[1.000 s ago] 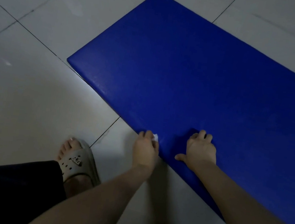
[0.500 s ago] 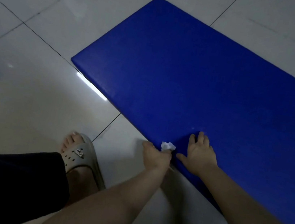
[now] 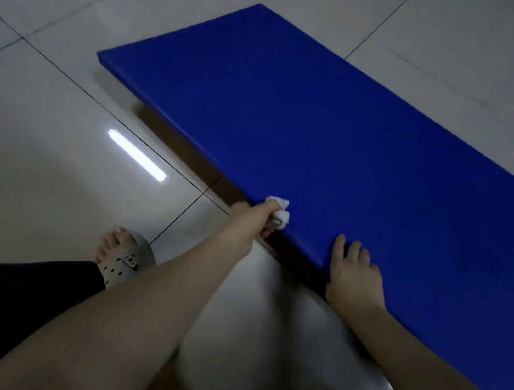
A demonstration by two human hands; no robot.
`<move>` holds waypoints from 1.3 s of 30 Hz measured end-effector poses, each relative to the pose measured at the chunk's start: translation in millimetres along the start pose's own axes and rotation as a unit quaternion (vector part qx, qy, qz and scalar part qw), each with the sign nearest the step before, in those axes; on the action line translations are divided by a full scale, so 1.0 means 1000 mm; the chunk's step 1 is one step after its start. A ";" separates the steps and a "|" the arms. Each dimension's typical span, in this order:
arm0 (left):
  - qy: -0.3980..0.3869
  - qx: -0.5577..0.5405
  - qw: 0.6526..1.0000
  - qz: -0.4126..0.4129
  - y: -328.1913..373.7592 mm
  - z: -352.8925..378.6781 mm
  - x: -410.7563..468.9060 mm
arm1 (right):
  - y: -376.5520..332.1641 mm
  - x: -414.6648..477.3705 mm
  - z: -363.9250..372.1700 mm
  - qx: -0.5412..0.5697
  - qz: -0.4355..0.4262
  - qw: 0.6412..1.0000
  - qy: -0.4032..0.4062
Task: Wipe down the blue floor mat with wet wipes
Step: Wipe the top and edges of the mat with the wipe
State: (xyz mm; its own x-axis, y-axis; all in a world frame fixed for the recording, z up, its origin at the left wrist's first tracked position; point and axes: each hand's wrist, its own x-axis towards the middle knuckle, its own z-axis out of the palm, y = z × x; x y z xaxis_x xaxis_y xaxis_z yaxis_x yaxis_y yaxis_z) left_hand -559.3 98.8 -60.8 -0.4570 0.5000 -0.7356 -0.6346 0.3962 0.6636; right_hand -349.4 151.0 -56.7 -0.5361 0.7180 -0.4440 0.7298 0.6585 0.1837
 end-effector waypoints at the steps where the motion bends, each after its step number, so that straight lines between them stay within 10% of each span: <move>1: 0.004 0.009 1.000 0.009 0.013 -0.009 0.004 | -0.007 0.005 -0.008 0.009 -0.017 1.000 0.019; 12: 0.146 0.096 0.985 0.007 0.080 -0.142 0.066 | -0.114 0.071 -0.040 0.057 -0.222 0.973 0.006; 16: 0.174 0.159 0.972 0.009 0.049 -0.159 0.085 | -0.082 0.086 -0.027 0.072 -0.117 0.990 0.028; 26: 0.229 0.560 0.764 0.224 0.020 -0.150 0.100 | -0.048 0.110 -0.009 0.148 0.103 0.975 -0.133; 34: 0.246 0.466 0.818 0.230 -0.001 -0.134 0.092 | -0.037 0.127 -0.012 0.197 0.098 0.958 -0.182; 39: 0.097 0.533 0.801 0.255 -0.042 -0.101 0.050 | -0.033 0.130 -0.012 0.201 0.098 0.956 -0.188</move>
State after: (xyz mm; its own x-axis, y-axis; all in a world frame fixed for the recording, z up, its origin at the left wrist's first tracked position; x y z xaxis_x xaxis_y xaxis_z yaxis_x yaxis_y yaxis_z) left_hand -618.7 29.2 -138.9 -0.6412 0.7180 -0.2708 0.5112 0.6628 0.5471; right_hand -448.5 225.5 -109.7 -0.2370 0.6373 -0.7333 0.9453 0.3255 -0.0226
